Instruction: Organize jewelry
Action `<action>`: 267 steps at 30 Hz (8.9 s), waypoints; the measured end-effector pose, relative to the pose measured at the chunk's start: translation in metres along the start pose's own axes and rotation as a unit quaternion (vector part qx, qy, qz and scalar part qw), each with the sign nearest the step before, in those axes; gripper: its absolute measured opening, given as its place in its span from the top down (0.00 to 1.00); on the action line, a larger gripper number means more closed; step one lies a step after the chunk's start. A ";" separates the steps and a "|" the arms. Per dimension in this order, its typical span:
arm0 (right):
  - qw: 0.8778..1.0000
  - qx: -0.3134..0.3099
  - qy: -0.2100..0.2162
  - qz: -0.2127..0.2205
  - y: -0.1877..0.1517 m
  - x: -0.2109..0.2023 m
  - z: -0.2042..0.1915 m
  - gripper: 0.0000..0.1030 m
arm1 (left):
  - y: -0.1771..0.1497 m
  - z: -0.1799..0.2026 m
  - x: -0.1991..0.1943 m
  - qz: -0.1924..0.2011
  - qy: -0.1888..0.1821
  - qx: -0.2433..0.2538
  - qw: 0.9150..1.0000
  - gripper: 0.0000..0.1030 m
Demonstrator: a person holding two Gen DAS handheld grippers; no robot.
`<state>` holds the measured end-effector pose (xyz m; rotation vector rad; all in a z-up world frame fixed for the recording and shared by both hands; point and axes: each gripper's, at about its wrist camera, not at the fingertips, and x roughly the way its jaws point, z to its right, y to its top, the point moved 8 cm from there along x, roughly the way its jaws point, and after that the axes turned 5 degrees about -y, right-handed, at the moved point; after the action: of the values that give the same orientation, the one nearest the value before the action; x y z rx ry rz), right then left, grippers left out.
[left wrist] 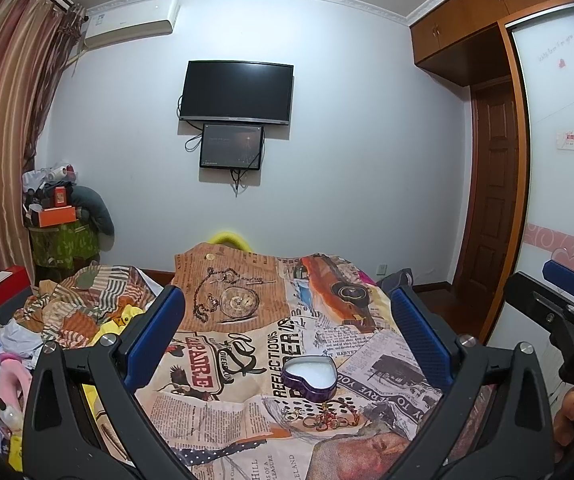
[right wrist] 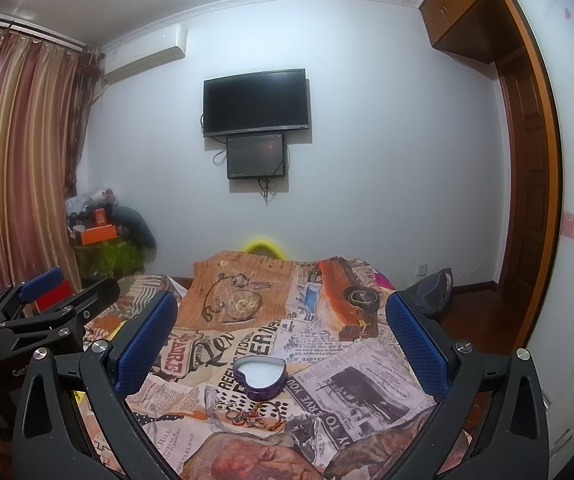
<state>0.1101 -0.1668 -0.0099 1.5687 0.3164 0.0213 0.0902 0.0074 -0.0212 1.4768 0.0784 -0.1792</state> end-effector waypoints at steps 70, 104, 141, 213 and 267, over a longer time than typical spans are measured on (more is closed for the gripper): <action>0.966 -0.017 0.006 -0.258 -0.130 0.116 0.023 0.00 | -0.160 -0.047 0.149 -0.270 0.006 -0.031 0.962 0.24; 0.912 -0.041 0.160 -0.376 -0.204 0.149 -0.043 0.64 | -0.226 -0.033 0.197 -0.368 -0.085 -0.053 0.924 0.88; 0.943 -0.011 0.127 -0.308 -0.147 0.156 -0.022 0.73 | -0.158 -0.014 0.184 -0.276 -0.091 -0.012 0.957 0.92; 0.924 -0.052 0.147 -0.350 -0.173 0.235 -0.035 0.71 | -0.165 -0.019 0.269 -0.336 -0.123 -0.015 0.934 0.90; 0.908 -0.081 0.132 -0.390 -0.213 0.160 -0.017 0.50 | -0.240 0.011 0.188 -0.409 -0.129 0.007 0.904 0.76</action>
<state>0.2209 -0.1186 -0.2478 1.1814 1.1124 -0.3561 0.2346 -0.0373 -0.2859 1.3448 0.4843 -1.0549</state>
